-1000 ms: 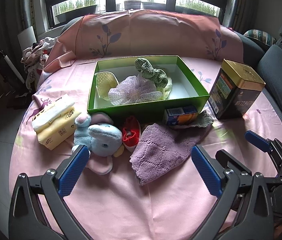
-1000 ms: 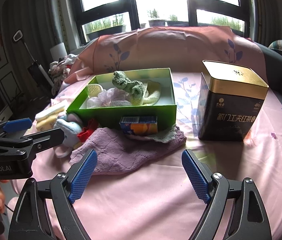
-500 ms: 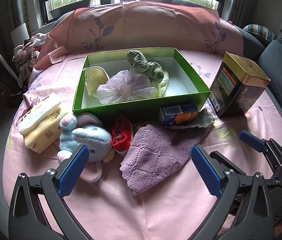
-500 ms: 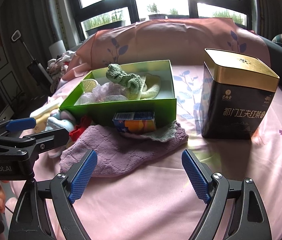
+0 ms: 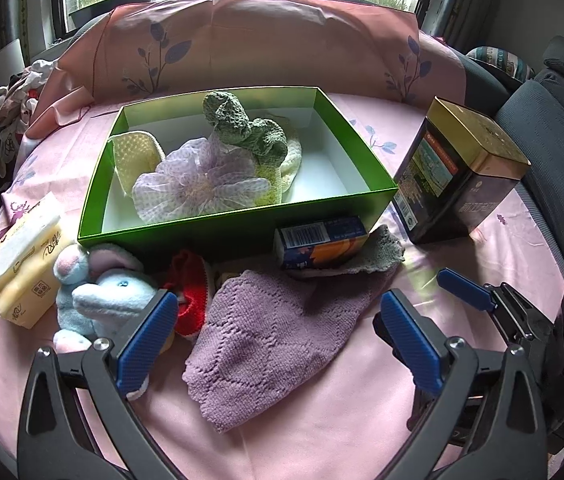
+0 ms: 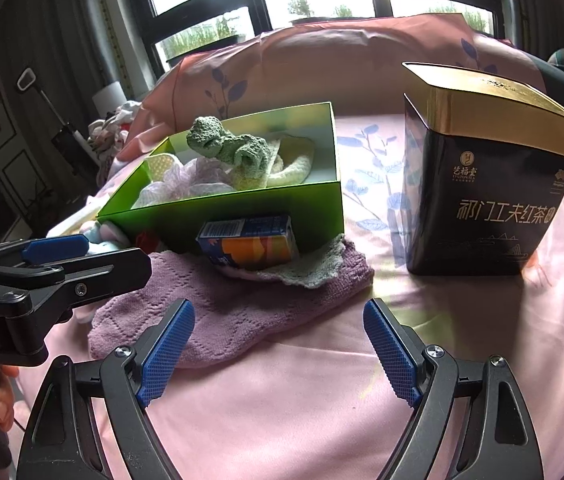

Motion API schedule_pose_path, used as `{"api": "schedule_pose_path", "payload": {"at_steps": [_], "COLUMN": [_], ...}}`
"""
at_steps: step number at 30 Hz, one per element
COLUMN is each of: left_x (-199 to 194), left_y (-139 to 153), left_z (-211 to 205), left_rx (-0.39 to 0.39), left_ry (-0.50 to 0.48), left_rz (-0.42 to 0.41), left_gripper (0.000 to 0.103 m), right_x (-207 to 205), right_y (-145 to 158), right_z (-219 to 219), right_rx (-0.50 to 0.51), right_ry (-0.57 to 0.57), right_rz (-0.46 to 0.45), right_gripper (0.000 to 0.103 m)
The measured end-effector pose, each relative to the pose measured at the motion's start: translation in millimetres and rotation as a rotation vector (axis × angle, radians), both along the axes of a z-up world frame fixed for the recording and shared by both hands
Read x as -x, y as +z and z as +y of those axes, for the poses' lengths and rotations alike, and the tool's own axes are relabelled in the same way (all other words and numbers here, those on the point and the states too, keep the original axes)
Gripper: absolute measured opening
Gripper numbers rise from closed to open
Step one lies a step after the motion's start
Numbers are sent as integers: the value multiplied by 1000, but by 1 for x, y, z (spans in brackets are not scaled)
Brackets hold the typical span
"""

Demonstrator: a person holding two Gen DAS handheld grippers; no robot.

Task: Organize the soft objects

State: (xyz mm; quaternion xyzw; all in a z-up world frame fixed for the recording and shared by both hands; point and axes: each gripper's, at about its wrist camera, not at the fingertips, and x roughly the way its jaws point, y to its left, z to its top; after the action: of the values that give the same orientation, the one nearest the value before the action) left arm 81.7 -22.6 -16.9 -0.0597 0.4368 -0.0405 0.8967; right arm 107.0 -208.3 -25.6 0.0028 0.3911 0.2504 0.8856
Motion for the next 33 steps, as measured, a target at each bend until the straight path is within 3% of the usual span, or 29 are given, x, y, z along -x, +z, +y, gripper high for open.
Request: {"api": "schedule_pose_path", "payload": {"at_steps": [2, 7, 9, 16, 22, 26, 33], "left_x": [-5, -16, -21, -41, -60, -65, -69], "left_y": [-2, -12, -17, -27, -41, -42, -46], "left_z": [-3, -11, -12, -8, 0, 4, 14], "left_rx": [26, 86, 96, 137, 217, 257, 323], "left_ry": [-25, -86, -91, -91, -84, -88, -92], "left_rz": [-3, 13, 25, 27, 81, 87, 109], "left_gripper": [100, 76, 76, 73, 53, 52, 53], "right_x": [-5, -15, -18, -34, -48, -49, -51], "right_y": [-4, -14, -16, -17, -24, -22, -19], "right_z": [0, 2, 3, 20, 36, 41, 45], "right_rx": [-6, -15, -16, 2, 40, 59, 92], "right_ry": [9, 28, 41, 111, 153, 189, 230], "right_rz": [1, 22, 18, -12, -12, -39, -45], "right_gripper": [87, 87, 80, 71, 62, 53, 46]}}
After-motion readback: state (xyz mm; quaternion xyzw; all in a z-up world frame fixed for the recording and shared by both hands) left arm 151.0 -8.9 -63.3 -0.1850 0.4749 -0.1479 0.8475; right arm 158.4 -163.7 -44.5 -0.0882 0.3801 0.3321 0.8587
